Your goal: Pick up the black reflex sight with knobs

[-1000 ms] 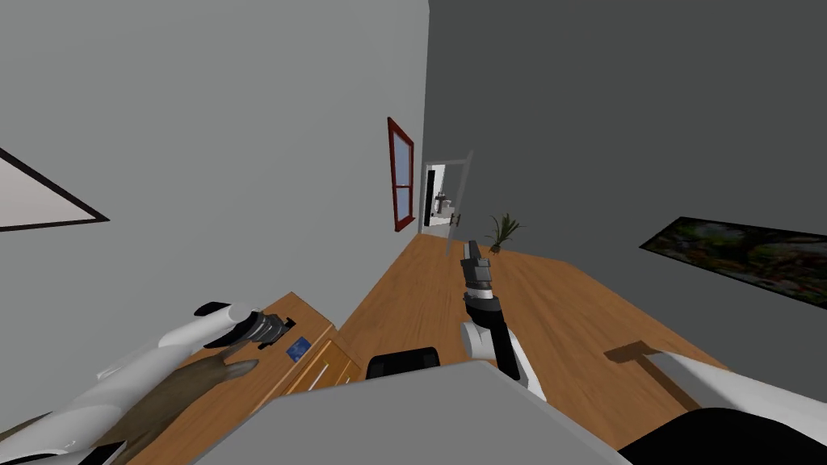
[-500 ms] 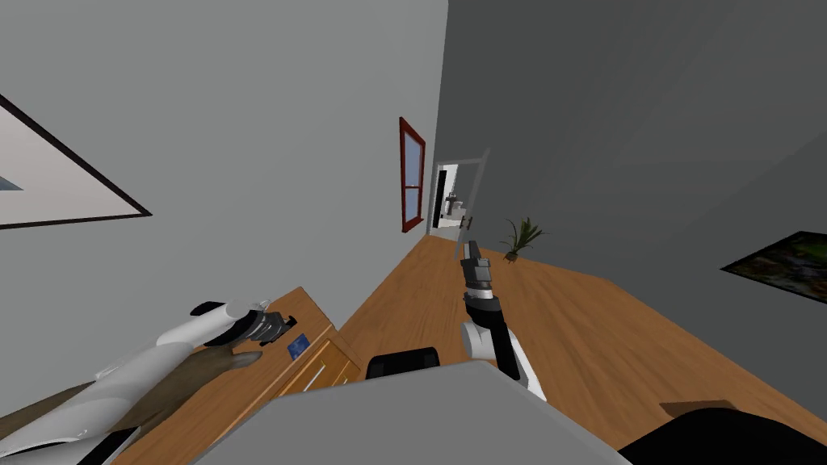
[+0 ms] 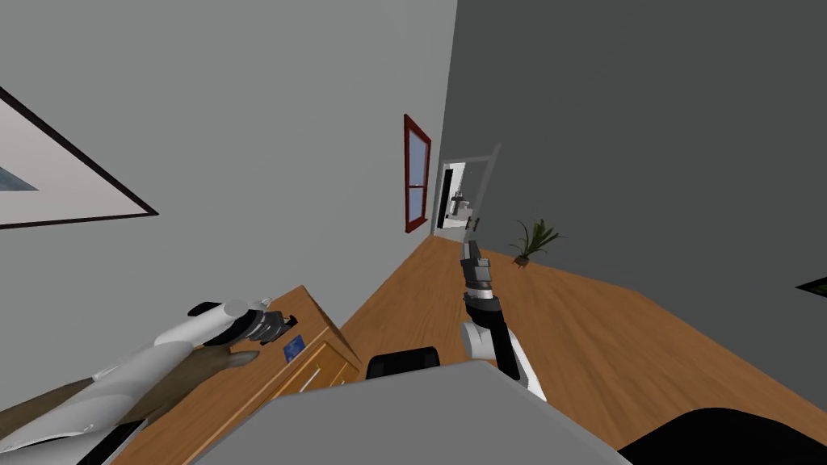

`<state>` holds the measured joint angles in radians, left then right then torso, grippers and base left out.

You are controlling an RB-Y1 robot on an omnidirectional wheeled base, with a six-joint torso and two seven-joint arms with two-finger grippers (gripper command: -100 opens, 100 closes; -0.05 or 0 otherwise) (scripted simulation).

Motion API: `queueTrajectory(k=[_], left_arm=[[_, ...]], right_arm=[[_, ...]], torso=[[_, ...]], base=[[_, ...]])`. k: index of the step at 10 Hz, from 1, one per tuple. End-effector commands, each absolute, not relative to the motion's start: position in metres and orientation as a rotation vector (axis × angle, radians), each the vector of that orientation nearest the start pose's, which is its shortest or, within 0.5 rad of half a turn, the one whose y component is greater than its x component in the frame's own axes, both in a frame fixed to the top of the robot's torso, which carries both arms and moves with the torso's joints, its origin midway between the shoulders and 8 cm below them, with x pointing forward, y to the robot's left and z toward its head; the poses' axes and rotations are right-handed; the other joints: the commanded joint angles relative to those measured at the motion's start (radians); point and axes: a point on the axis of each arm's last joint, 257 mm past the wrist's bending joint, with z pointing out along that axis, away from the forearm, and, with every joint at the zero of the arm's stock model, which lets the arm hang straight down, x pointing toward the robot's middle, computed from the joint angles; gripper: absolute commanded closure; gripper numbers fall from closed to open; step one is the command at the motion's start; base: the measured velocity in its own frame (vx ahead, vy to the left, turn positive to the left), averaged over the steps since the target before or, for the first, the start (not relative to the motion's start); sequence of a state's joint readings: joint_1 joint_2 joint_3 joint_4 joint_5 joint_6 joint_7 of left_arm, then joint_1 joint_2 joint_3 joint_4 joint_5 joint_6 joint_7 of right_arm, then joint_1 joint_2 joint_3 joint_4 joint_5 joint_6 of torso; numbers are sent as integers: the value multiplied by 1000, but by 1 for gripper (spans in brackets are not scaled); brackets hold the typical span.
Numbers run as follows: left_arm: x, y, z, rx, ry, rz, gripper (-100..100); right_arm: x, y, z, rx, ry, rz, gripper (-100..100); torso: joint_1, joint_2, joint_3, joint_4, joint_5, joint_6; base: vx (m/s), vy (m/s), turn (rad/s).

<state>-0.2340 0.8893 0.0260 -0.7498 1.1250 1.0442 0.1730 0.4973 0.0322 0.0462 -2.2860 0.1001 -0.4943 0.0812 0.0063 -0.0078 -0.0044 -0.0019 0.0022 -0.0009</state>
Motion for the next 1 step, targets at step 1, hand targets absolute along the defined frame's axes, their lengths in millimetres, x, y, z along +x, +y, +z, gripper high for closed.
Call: queueTrajectory(k=[1], left_arm=[[352,575,-416,-2815,1091,-451,0]], right_arm=[[347,-255,27,589,662,1211,0]], torso=[[0,0,0,0,0,0]], base=[[4,-5,0]])
